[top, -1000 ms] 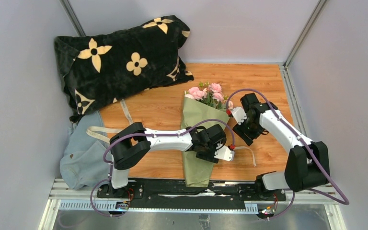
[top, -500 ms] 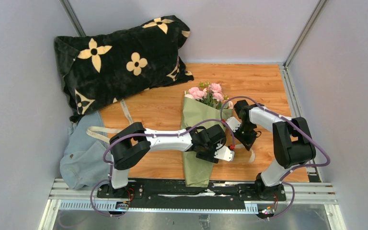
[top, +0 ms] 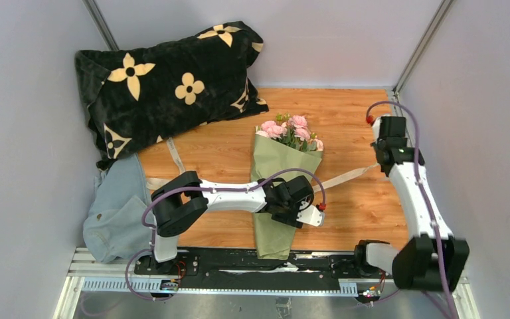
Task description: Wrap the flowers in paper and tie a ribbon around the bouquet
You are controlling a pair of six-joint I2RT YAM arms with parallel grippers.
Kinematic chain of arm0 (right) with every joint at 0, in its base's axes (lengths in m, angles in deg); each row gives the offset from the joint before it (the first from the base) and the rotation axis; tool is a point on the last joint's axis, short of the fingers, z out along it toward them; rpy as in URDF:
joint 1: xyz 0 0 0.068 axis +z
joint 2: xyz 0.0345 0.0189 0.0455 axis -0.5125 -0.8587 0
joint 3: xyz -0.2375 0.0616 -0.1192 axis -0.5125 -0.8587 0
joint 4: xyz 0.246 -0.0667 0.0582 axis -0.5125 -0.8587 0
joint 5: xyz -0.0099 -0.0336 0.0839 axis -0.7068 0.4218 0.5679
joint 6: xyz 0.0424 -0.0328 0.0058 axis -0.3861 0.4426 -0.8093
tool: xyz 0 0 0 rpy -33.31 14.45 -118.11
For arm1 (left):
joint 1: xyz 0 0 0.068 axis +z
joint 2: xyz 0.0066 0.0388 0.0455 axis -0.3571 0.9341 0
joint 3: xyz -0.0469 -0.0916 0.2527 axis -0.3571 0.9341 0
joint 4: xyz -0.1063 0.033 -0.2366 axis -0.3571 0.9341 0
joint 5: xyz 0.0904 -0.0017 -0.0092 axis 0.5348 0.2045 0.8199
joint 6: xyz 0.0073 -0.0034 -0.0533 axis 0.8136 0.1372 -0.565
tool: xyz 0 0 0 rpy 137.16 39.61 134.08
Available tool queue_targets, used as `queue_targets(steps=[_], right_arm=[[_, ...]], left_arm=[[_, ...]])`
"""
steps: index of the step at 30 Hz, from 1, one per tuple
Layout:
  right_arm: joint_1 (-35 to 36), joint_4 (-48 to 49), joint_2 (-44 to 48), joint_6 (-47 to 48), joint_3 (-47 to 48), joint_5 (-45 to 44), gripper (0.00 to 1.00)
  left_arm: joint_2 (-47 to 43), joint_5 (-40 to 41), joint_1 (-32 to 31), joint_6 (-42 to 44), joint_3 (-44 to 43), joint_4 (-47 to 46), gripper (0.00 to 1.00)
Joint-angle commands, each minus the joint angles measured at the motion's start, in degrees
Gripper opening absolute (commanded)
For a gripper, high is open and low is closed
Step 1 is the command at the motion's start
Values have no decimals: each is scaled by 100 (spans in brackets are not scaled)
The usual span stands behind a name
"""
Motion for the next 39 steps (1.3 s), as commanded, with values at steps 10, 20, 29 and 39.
queue_targets(steps=[10, 20, 29, 39], right_arm=[[770, 248, 1637, 127, 1486, -715, 0], [3987, 886, 561, 1271, 3054, -1938, 0], [5306, 1001, -1903, 472, 3545, 1970, 0], [5333, 236, -4138, -112, 4790, 2630, 51]], left_arm=[[360, 202, -345, 145, 262, 317, 69], [494, 361, -486, 221, 306, 320, 69], [564, 600, -638, 293, 416, 296, 69], [562, 631, -694, 276, 434, 267, 69]])
